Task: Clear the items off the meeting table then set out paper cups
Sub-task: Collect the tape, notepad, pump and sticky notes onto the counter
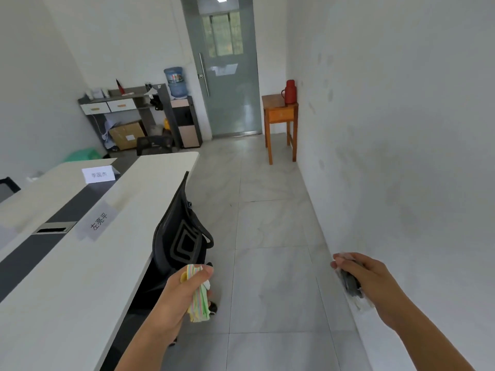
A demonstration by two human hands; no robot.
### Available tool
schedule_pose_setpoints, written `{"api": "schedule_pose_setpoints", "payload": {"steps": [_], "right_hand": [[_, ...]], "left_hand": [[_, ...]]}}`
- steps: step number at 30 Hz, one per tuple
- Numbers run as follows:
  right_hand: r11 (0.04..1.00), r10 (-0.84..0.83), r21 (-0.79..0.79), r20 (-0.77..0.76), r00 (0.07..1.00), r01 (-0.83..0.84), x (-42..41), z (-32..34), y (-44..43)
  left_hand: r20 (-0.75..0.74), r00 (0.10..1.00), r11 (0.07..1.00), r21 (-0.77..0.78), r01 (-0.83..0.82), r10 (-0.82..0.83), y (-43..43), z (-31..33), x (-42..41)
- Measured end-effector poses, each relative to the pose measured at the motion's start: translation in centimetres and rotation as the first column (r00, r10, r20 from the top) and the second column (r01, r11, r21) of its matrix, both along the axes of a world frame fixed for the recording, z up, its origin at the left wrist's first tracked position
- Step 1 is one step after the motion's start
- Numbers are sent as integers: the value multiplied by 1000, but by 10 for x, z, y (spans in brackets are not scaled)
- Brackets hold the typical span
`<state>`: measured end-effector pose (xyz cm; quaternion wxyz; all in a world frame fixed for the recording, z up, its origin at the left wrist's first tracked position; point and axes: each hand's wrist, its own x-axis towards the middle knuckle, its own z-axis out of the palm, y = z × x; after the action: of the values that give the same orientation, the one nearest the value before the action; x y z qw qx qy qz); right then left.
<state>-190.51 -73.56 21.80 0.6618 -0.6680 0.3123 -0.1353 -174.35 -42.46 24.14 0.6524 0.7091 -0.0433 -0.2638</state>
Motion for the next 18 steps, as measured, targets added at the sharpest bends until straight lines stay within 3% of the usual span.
{"api": "schedule_pose_setpoints", "payload": {"steps": [9, 18], "right_hand": [[992, 127, 15, -16, 992, -127, 201, -8, -105], [996, 79, -34, -15, 997, -80, 400, 2, -225]], "left_hand": [[-32, 990, 990, 22, -137, 138, -77, -22, 157], [-51, 998, 999, -13, -32, 32, -225, -22, 400]]}}
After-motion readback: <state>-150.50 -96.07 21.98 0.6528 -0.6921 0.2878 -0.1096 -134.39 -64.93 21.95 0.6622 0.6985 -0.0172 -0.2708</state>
